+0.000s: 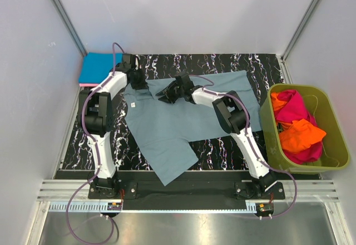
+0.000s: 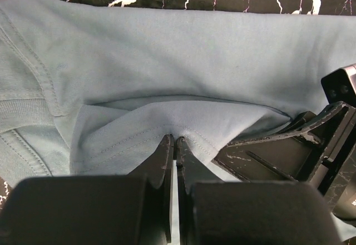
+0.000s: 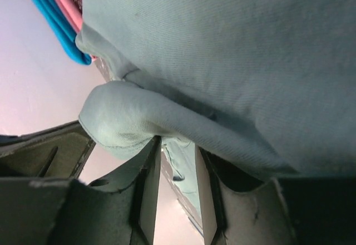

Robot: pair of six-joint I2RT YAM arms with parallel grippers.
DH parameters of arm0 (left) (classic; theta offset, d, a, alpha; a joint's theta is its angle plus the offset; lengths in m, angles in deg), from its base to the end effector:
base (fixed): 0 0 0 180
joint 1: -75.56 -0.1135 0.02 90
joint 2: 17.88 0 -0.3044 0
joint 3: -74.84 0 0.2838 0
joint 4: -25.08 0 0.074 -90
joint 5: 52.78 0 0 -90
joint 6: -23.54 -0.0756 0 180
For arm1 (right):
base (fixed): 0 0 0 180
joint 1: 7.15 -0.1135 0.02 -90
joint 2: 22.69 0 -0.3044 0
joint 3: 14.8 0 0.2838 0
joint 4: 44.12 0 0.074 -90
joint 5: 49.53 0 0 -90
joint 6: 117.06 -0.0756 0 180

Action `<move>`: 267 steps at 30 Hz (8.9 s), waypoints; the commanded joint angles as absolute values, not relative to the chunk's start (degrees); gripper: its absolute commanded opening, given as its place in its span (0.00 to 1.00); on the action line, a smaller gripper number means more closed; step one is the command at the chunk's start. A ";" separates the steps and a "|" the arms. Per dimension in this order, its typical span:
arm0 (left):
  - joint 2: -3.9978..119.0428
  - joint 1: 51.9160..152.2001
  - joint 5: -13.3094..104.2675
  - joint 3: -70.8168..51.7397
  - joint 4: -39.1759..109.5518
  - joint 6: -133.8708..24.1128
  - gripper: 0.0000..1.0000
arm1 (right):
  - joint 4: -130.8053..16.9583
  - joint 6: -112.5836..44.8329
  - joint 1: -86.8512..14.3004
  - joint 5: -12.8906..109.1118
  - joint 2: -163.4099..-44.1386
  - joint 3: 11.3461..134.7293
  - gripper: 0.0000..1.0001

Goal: Fold and stack the t-shirts
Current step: Fold the tshirt

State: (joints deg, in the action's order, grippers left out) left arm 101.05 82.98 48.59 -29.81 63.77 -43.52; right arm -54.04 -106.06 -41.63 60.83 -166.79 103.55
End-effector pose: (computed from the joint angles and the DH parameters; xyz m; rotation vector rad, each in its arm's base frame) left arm 0.5251 -0.0834 0.1917 -0.2580 2.5177 -0.4648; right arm 0.5126 0.3839 0.0842 0.7533 2.4646 1.3539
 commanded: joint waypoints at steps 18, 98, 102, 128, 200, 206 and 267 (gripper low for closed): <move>99.89 82.68 50.67 -28.95 60.85 -42.38 0.00 | -61.87 -108.28 -42.92 53.04 -169.12 108.94 0.08; 80.47 80.13 56.99 11.13 47.04 -18.03 0.10 | -68.02 -80.76 -34.83 81.42 -155.94 92.94 0.00; 77.31 80.13 56.12 11.39 48.36 -18.64 0.06 | -68.11 -80.67 -34.83 81.43 -155.76 93.12 0.00; 63.86 80.04 54.80 16.49 54.25 -19.96 0.00 | -76.63 -74.70 -34.83 81.95 -154.00 95.84 0.00; 108.41 69.06 49.17 -26.40 44.32 -25.76 0.34 | -106.60 -52.99 -7.41 42.40 -175.70 146.72 0.48; 109.74 68.18 53.03 -29.65 45.73 -27.08 0.33 | -106.17 -52.20 -4.34 40.74 -180.45 150.24 0.52; 91.72 75.91 41.97 -18.84 59.70 -34.81 0.51 | -109.76 -48.33 -15.06 52.87 -127.73 87.23 0.75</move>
